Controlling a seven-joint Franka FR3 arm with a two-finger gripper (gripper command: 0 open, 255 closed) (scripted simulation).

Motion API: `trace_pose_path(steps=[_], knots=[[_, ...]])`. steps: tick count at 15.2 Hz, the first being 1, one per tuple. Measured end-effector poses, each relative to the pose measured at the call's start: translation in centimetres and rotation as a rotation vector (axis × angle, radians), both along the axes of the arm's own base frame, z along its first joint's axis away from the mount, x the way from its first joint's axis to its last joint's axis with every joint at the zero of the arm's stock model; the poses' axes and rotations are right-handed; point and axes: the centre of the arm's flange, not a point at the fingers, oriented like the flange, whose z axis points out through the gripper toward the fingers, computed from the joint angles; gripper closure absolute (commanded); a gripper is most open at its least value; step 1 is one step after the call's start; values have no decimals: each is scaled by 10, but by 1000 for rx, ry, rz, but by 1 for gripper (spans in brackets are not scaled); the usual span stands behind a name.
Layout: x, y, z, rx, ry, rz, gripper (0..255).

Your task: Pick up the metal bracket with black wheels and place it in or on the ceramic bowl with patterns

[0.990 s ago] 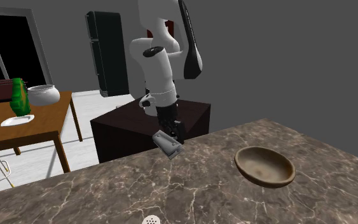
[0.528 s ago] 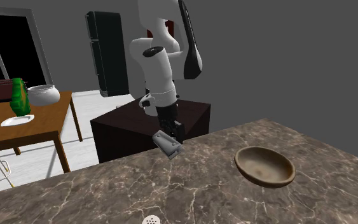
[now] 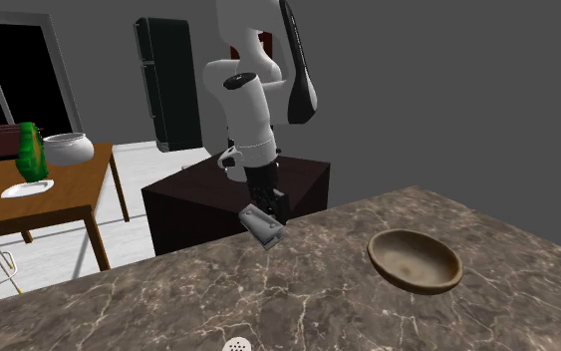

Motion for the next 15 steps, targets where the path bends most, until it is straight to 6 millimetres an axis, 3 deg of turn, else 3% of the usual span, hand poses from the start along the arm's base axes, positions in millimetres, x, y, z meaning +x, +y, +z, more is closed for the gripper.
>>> trace_pose_path(steps=[15], knots=[[0,1,72,1,-1,2,255]])
